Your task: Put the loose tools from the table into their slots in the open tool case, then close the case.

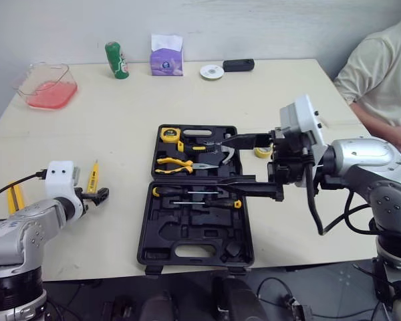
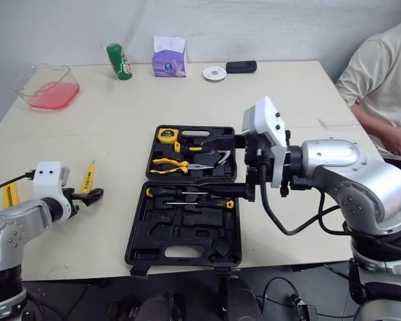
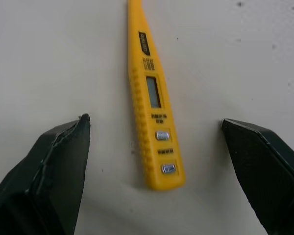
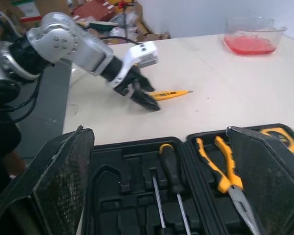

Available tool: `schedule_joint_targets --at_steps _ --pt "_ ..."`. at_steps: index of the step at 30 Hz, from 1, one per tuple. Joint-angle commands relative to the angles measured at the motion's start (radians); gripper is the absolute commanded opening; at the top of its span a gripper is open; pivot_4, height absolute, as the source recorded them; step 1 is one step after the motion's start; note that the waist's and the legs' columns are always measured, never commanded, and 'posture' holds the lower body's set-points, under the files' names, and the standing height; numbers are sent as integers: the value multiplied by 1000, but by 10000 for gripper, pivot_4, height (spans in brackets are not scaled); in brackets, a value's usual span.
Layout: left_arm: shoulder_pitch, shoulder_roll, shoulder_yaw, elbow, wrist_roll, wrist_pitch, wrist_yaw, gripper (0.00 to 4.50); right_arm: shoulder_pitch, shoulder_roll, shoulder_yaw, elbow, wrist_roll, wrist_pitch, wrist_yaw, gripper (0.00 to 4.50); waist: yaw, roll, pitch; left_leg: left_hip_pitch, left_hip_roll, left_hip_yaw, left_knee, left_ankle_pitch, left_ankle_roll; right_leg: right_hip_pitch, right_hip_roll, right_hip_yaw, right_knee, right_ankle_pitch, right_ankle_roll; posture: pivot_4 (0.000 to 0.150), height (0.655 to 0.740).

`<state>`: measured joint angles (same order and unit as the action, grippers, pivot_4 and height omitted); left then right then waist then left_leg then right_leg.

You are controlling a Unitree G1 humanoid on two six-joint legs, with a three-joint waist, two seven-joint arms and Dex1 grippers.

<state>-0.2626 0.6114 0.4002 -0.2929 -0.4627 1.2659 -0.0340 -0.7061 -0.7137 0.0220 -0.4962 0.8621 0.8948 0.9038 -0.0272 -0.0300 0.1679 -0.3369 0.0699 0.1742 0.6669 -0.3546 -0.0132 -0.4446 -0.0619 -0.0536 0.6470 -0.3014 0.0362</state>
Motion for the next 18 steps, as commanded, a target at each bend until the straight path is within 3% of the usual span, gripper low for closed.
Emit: schedule_joint_targets --at_steps 1,7,10,16,17,18 --pt "-14 -34 -20 33 43 23 27 45000 -43 21 15 1 -5 -23 8 44793 1 0 0 0 0 0 0 1 0 0 0 0 1 0 0 1500 7400" --pt "-96 -105 -32 120 83 -5 40 45000 -62 34 46 27 -23 -39 37 44793 19 0 0 1 -4 -2 1 4 1 0 -5 -1 5 0 0 1500 7400" --pt "-105 -102 -55 146 105 -25 22 36662 -60 40 52 30 -29 -45 42 45000 25 0 0 2 -4 -2 0 5 0 0 -5 -1 6 0 0 1500 7400" --pt "-117 -96 -67 177 133 -51 -7 8557 -56 46 46 28 -36 -42 41 45000 25 0 0 1 -5 -3 0 5 0 0 -6 -2 6 0 0 1500 7400" --pt "-114 -82 -67 175 136 -54 -18 5346 -53 43 43 26 -36 -39 41 45000 25 0 0 1 -5 -3 0 5 0 0 -6 -2 6 0 0 1500 7400" --pt "-109 -60 -72 171 141 -61 -34 5378 -49 38 39 23 -35 -35 39 45000 24 0 0 1 -5 -3 0 5 0 0 -6 -2 6 0 0 1500 7400"
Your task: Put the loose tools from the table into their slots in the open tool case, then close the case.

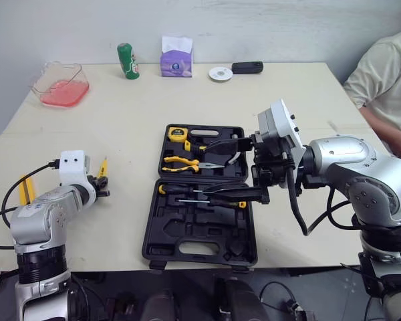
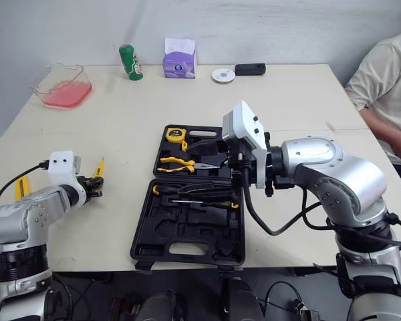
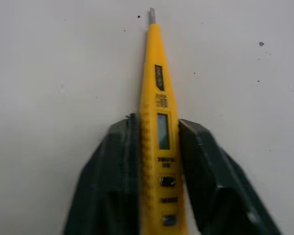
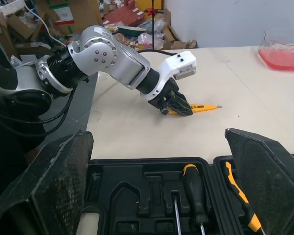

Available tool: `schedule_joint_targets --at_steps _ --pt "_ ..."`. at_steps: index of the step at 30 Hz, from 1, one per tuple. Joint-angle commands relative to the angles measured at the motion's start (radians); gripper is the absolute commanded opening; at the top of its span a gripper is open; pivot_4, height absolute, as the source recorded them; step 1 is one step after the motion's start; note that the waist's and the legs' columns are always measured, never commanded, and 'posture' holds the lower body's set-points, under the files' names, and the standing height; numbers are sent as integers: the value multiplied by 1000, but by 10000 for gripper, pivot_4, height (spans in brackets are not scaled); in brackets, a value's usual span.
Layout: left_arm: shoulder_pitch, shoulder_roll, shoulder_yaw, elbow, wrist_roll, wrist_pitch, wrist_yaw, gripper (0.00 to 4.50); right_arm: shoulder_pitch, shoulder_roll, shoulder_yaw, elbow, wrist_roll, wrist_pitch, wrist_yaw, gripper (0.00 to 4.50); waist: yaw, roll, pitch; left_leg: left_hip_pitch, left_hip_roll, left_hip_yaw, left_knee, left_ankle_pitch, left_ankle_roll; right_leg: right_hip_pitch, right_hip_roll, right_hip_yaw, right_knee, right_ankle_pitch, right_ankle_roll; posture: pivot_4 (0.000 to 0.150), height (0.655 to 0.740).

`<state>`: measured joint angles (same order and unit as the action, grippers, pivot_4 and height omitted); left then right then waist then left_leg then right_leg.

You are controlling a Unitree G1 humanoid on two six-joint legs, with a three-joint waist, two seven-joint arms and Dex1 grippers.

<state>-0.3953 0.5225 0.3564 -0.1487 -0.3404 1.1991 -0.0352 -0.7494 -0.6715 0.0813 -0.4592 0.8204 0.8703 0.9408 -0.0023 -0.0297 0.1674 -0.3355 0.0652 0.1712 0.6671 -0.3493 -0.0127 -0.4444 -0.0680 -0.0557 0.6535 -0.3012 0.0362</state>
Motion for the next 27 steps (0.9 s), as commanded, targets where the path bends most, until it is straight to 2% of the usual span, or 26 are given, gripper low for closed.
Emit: schedule_joint_targets --at_steps 1,3,5,8,12,14,19,23,27 --pt "29 51 -33 23 20 0 -53 5378 -2 -7 -23 -16 7 -8 0 45000 -1 0 0 0 0 0 0 0 0 0 0 0 0 0 0 1500 7400" --pt "34 91 -40 16 18 -4 -88 5378 4 -12 -28 -17 7 -6 -1 45000 -3 0 0 0 0 0 0 0 0 0 0 -1 0 0 0 1500 7400" --pt "27 194 -48 -11 -19 -17 -207 5378 20 -31 -39 -23 6 -2 1 45000 -7 -2 1 0 0 0 -1 0 0 0 0 -1 -1 0 0 1500 7400" --pt "-6 346 -99 -100 -116 -95 -472 5378 65 -75 -65 -42 9 -1 9 45000 -13 -4 2 -3 1 -1 -1 0 -1 -2 0 -3 -2 -1 -1 1500 7400" --pt "-72 492 -204 -200 -233 -168 -791 5378 163 -149 -111 -92 18 -4 27 45000 -6 -3 2 -8 1 -4 -2 -1 -1 -2 -2 -6 -7 -1 -1 1500 7400" --pt "-114 547 -287 -222 -243 -218 -923 5378 222 -189 -136 -123 27 -2 38 45000 -2 -3 3 -9 0 -5 -2 -1 0 -2 -2 -8 -9 -1 -1 1500 7400" --pt "-238 568 -484 -210 -204 -273 -1088 5378 331 -264 -172 -176 43 5 54 45000 -3 -2 4 -10 0 -4 -1 -2 1 -2 2 -7 -10 0 0 1500 7400" --pt "-371 512 -711 -147 -77 -379 -1232 5378 451 -319 -180 -230 8 -2 33 45000 2 -2 5 -10 -1 -5 0 -1 0 -2 7 -6 -10 0 0 1500 7400" --pt "-435 453 -836 -85 47 -478 -1288 5378 491 -305 -186 -255 9 -2 -13 45000 -5 -4 5 -10 -1 -4 2 -1 0 -2 8 -4 -9 0 1 1500 7400"
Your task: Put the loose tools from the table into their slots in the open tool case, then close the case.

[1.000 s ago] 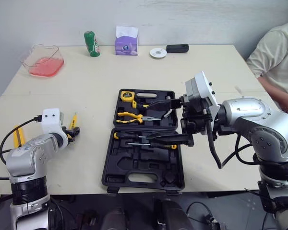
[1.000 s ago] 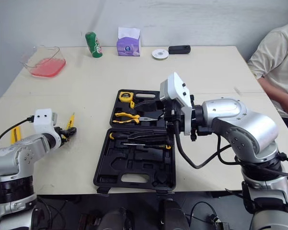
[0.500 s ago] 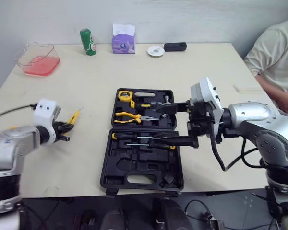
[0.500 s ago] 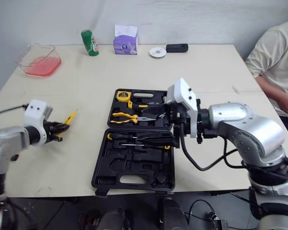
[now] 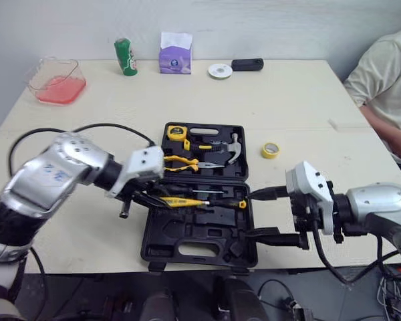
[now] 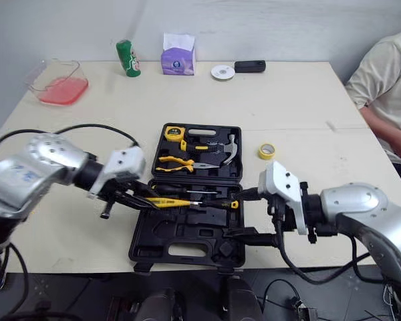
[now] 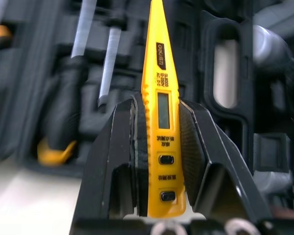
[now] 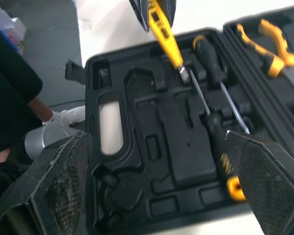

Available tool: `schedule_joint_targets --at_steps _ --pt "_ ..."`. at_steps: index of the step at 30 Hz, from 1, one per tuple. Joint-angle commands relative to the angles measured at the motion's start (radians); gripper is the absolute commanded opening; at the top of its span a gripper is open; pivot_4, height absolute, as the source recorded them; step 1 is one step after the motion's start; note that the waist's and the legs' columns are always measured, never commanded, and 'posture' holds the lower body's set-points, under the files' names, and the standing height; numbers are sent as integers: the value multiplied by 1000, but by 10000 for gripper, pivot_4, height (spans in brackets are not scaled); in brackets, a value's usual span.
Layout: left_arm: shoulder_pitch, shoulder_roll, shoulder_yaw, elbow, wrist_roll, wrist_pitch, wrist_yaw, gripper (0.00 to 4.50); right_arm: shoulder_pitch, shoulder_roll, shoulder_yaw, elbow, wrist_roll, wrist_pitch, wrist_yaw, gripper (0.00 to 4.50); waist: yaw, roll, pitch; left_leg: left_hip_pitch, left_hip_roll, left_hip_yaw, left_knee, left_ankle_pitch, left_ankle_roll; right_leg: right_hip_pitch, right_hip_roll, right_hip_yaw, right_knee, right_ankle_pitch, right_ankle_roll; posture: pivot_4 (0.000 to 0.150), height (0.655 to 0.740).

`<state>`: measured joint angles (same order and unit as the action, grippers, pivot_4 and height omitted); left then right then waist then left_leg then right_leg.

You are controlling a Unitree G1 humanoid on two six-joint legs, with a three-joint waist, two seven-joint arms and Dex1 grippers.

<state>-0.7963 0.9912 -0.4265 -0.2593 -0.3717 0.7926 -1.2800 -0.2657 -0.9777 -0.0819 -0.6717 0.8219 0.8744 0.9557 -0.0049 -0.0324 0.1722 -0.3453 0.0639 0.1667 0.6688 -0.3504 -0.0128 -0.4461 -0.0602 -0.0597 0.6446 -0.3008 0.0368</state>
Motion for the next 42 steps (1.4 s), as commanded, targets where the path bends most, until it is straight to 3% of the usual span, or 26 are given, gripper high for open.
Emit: schedule_joint_targets --at_steps 1,7,13,23,24,30,31,33,36,39,42 --pt "-48 -38 -75 47 106 -85 -43 5378 18 4 -25 -51 10 -5 -39 45000 -3 -1 1 0 0 0 0 0 0 0 0 1 0 0 0 1500 7400" --pt "-76 -136 -115 157 215 -147 -32 5378 54 10 -33 -82 22 0 -90 45000 2 -2 1 -4 2 -2 5 0 1 -1 1 -1 0 0 0 1500 7400" --pt "-59 -151 -108 186 266 -176 -52 5378 75 6 -38 -92 24 -5 -114 45000 4 -2 1 -8 3 -6 14 -3 5 -2 -1 -3 2 1 2 1500 7400" --pt "-3 -207 -74 163 269 -97 -7 5378 71 14 -27 -85 24 -11 -134 45000 7 -2 1 -8 2 -7 15 -3 6 0 -1 -3 2 2 3 1500 7400" --pt "1 -206 -70 161 270 -97 -8 15977 69 15 -27 -84 26 -11 -134 45000 6 -2 1 -8 2 -7 15 -3 6 1 -2 -3 2 2 3 1500 7400" --pt "15 -175 8 138 213 -90 -40 43209 63 13 -31 -82 38 -9 -133 45000 5 -2 1 -8 3 -8 15 -3 6 1 -2 -3 3 2 4 1500 7400" --pt "20 -174 19 134 200 -95 -47 44506 65 13 -31 -82 38 -11 -133 45000 5 -2 1 -8 3 -8 15 -3 6 1 -2 -3 3 2 4 1500 7400" --pt "41 -178 64 131 159 -132 -60 44506 68 12 -32 -81 37 -14 -132 45000 5 -2 1 -8 3 -8 15 -3 7 1 -2 -3 3 2 4 1500 7400" --pt "116 -262 161 229 136 -381 -8 44506 62 19 -24 -75 35 -18 -134 45000 5 -1 1 -8 3 -8 15 -3 7 1 -3 -3 3 2 4 1500 7400" --pt "190 -327 228 305 87 -577 -51 37032 45 34 -9 -67 32 -21 -137 45000 4 -1 1 -8 3 -8 16 -3 7 1 -3 -4 3 2 4 1500 7400" --pt "210 -354 242 354 89 -651 -58 22073 35 44 -2 -61 27 -22 -133 45000 4 -1 1 -8 3 -8 16 -3 7 1 -3 -5 3 2 4 1500 7400"
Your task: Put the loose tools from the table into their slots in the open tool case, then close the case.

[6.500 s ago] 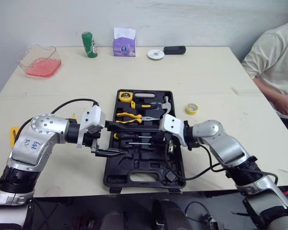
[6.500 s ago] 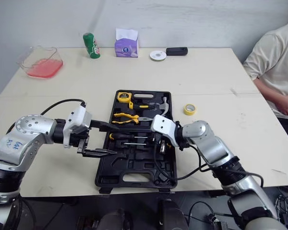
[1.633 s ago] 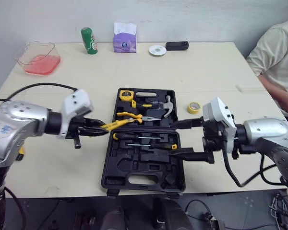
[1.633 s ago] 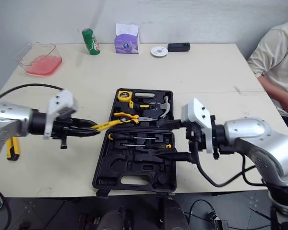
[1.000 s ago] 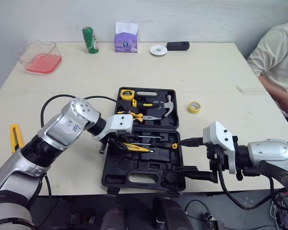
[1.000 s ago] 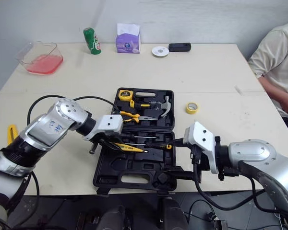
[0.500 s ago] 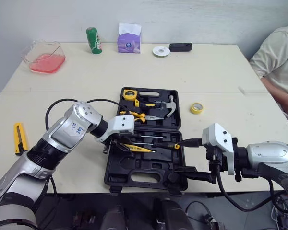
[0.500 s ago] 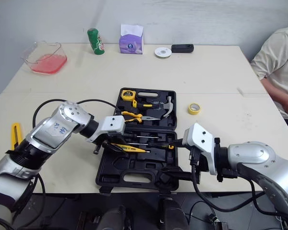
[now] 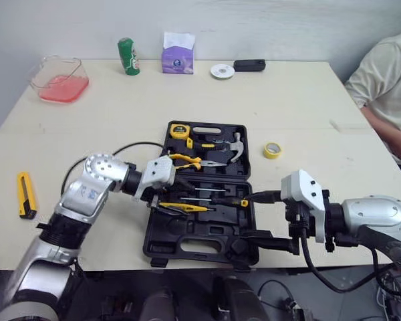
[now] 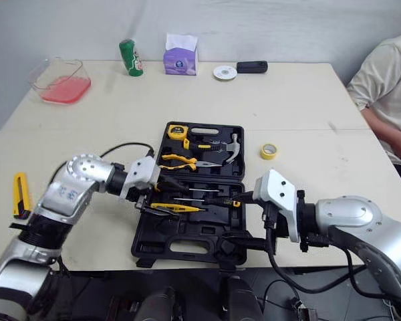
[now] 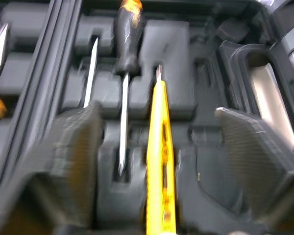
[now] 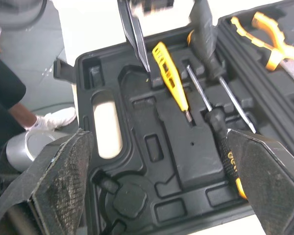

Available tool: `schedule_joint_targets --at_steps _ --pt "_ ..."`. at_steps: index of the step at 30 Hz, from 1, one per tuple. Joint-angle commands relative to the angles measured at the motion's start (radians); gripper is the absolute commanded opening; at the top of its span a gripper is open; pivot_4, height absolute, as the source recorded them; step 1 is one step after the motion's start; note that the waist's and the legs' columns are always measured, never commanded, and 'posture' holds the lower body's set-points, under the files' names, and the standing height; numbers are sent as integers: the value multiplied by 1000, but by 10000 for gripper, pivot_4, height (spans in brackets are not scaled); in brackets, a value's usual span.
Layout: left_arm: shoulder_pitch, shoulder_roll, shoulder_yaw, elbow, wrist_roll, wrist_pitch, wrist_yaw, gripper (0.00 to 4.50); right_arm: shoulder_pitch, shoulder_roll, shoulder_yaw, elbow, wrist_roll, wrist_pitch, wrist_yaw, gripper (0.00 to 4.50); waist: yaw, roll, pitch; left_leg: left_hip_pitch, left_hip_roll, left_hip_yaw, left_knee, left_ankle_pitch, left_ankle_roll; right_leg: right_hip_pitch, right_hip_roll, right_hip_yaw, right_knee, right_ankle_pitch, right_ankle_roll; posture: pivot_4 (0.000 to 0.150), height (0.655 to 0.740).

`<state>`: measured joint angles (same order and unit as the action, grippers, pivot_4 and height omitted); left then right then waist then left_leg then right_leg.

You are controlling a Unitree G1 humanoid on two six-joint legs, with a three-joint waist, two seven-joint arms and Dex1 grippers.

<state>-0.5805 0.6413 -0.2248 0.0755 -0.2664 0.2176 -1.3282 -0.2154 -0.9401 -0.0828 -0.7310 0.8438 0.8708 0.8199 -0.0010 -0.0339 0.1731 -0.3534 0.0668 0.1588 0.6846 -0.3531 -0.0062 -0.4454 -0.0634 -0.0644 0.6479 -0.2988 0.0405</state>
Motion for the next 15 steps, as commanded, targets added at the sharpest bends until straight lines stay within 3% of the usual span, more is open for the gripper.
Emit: schedule_joint_targets --at_steps 1,4,5,15 --pt "-1 -8 35 42 3 -99 1 17541 -21 12 3 2 3 -19 3 45000 1 0 0 0 0 0 0 0 0 0 0 0 0 0 0 1500 7400" --pt "10 -20 23 80 18 -122 7 2877 -37 20 14 11 -2 -18 3 45000 0 0 0 0 0 0 0 0 0 0 0 0 0 0 0 1500 7400" --pt "11 -24 18 86 21 -129 7 682 -40 20 17 13 -3 -17 3 45000 0 0 0 0 0 0 0 0 0 0 0 0 0 0 0 1500 7400" --pt "25 -35 -29 112 110 -172 30 682 -45 16 23 21 -5 -17 9 45000 0 0 0 0 0 0 0 0 0 0 0 -1 0 0 0 1500 7400"
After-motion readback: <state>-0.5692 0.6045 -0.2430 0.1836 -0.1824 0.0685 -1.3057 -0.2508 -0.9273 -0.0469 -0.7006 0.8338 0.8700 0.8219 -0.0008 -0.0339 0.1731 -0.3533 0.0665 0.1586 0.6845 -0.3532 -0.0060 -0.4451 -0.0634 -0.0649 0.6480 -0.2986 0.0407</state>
